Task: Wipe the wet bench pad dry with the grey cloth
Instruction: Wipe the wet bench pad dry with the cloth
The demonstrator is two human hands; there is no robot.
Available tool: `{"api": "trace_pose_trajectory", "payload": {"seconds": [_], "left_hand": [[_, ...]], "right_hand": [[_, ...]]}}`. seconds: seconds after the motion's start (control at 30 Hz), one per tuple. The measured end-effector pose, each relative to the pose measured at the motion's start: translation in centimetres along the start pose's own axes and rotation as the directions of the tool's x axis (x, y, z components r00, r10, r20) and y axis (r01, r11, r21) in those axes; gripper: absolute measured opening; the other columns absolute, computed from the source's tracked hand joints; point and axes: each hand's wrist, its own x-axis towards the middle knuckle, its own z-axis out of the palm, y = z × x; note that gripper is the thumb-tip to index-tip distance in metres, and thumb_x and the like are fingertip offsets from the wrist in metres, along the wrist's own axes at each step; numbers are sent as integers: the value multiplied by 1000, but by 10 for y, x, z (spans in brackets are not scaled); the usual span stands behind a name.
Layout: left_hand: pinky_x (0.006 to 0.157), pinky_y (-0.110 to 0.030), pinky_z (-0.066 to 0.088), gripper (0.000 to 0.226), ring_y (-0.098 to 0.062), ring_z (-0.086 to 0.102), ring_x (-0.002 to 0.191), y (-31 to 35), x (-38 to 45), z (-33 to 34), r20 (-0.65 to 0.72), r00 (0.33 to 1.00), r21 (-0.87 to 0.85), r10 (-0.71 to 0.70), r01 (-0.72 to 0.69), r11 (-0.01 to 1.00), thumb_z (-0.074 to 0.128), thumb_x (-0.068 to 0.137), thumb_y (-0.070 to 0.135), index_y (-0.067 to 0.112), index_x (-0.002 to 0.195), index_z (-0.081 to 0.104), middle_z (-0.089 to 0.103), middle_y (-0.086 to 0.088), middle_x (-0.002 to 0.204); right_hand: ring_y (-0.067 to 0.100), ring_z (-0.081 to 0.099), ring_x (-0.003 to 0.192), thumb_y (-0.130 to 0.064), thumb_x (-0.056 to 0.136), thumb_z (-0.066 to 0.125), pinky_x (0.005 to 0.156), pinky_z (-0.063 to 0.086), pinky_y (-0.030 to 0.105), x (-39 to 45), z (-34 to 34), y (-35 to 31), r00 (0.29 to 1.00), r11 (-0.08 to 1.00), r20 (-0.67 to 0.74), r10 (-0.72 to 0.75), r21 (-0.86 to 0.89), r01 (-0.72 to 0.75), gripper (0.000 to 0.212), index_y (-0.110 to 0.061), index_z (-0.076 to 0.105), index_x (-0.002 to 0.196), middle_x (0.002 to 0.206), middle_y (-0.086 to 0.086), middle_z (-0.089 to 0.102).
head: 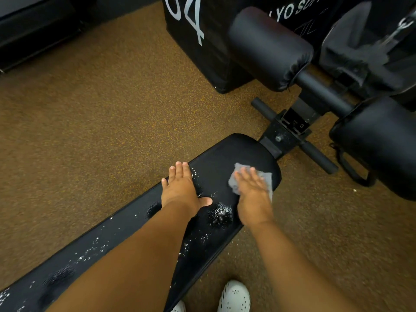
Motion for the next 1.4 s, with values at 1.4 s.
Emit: {"api": "trace_pose_trajectory", "payload": {"seconds": [1.4], "left_hand": [[117, -45, 3, 125, -23, -13, 145, -1, 1, 2, -7, 1000, 0, 2, -2, 1000, 68, 71, 62, 12, 149, -15, -16, -5, 158]], "right_hand": [[30, 41, 131, -30, 101, 33, 106, 28, 30, -48, 5, -30, 677, 613, -73, 732, 504, -608, 49, -28, 21, 149, 149, 8, 37]]}}
